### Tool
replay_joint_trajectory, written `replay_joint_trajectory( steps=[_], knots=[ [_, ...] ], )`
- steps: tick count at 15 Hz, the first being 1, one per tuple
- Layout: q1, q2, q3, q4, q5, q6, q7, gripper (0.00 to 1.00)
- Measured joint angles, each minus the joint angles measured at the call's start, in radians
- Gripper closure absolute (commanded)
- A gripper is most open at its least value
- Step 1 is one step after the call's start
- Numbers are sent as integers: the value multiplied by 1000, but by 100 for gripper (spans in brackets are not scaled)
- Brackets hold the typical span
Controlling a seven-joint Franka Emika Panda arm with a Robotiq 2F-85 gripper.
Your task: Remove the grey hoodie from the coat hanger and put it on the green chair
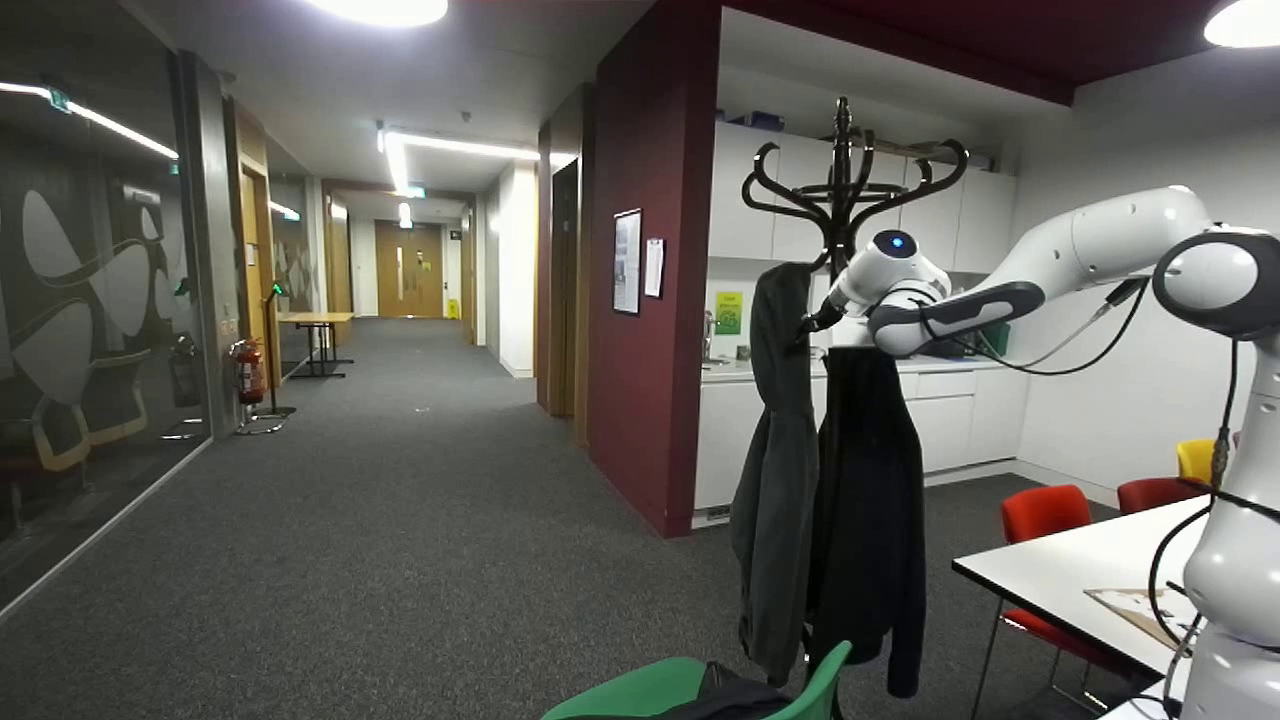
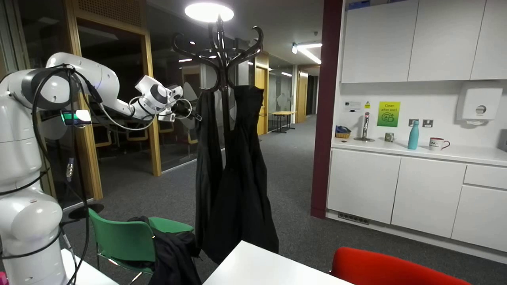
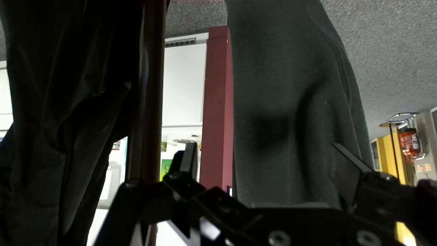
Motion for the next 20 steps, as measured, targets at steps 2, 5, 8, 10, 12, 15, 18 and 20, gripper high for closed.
replay_joint_trajectory(
  steps=[2, 5, 8, 10, 12, 15, 18, 20],
  knots=[
    [0, 1, 0, -1, 0, 1, 0, 0],
    [0, 6, 0, 0, -32, 12, 31, 0],
    [-1, 22, -2, 12, -107, 36, 84, 0],
    [-1, 40, -3, 29, -150, 39, 108, 0],
    [-1, 63, -3, 54, -181, 39, 124, 0],
    [-1, 99, -4, 92, -212, 39, 141, 0],
    [-1, 129, -7, 121, -224, 39, 143, 33],
    [-1, 142, -9, 132, -233, 39, 143, 48]
  ],
)
